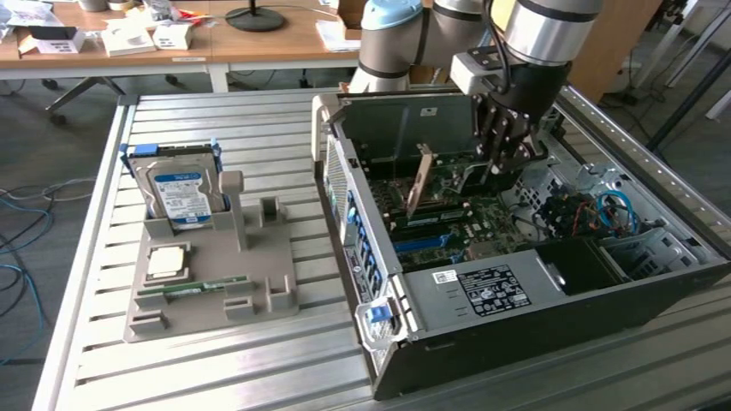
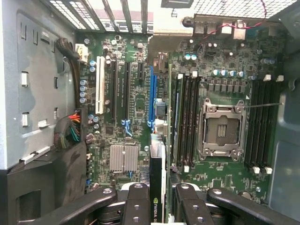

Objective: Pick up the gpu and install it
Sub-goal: 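Insert the gpu into the slot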

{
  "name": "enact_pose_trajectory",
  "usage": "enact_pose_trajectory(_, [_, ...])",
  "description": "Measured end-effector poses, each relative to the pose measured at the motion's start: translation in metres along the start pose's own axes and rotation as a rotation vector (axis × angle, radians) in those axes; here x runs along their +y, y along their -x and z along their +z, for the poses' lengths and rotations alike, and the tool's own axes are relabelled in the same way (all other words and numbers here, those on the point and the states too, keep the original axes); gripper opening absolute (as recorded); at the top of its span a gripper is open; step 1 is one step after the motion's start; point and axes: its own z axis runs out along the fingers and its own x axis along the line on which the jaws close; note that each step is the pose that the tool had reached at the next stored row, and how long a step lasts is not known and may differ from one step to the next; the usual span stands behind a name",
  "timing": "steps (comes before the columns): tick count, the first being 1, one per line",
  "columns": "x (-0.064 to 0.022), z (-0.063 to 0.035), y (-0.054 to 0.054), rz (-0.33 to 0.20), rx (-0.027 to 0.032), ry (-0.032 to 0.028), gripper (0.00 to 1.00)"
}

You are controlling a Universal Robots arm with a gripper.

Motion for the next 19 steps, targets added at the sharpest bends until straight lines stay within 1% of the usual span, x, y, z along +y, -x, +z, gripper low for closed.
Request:
enact_pose_trajectory(10, [0.0033, 0.0125, -0.001, -0.024, -0.0010, 0.0004, 0.26])
enact_pose_trajectory(15, [0.0040, 0.0134, -0.001, -0.026, -0.0010, 0.0005, 0.26])
enact_pose_trajectory(19, [0.0081, 0.0150, -0.001, -0.026, -0.0010, 0.0005, 0.26])
